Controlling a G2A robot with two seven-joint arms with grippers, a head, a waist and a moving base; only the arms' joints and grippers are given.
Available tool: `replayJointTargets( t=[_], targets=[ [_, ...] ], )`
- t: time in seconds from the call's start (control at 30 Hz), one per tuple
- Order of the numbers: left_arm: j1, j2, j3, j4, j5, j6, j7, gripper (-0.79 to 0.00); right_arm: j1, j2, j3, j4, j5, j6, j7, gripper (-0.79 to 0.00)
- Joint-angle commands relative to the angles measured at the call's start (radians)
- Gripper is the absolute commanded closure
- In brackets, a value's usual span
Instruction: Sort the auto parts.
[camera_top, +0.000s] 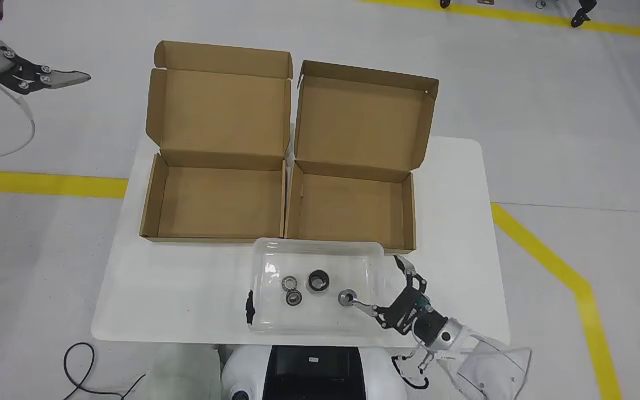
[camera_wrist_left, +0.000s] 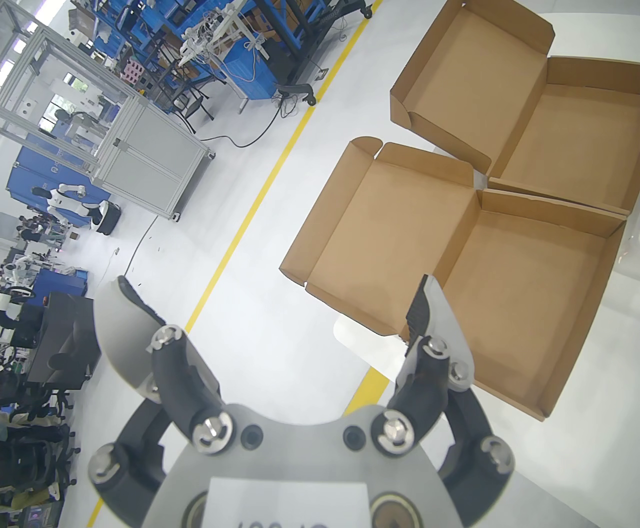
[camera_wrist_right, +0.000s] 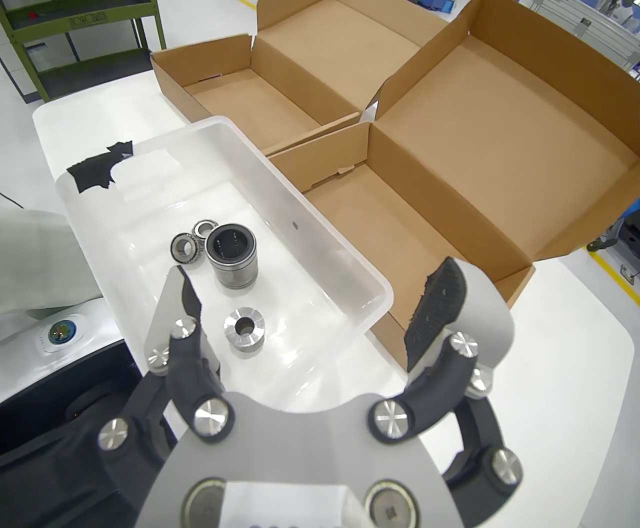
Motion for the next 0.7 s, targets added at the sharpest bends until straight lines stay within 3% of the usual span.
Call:
replayJointTargets(
  t=[0.0, 0.5, 0.67],
  targets=[
    [0.000, 0.000, 0.000, 0.000, 0.000, 0.000, 0.000, -0.785, -0.001, 0.000, 0.001, -0.001, 0.000, 0.000, 0.000, -0.785],
    [0.000, 0.000, 0.000, 0.000, 0.000, 0.000, 0.000, -0.785, 0.001, 0.000, 0.000, 0.001, 0.000, 0.001, 0.002, -0.785],
    [0.000, 0.000, 0.000, 0.000, 0.000, 0.000, 0.000, -0.785, 0.094, 0.007, -0.073, 0.023, -0.055, -0.092, 0.049, -0.785]
  ],
)
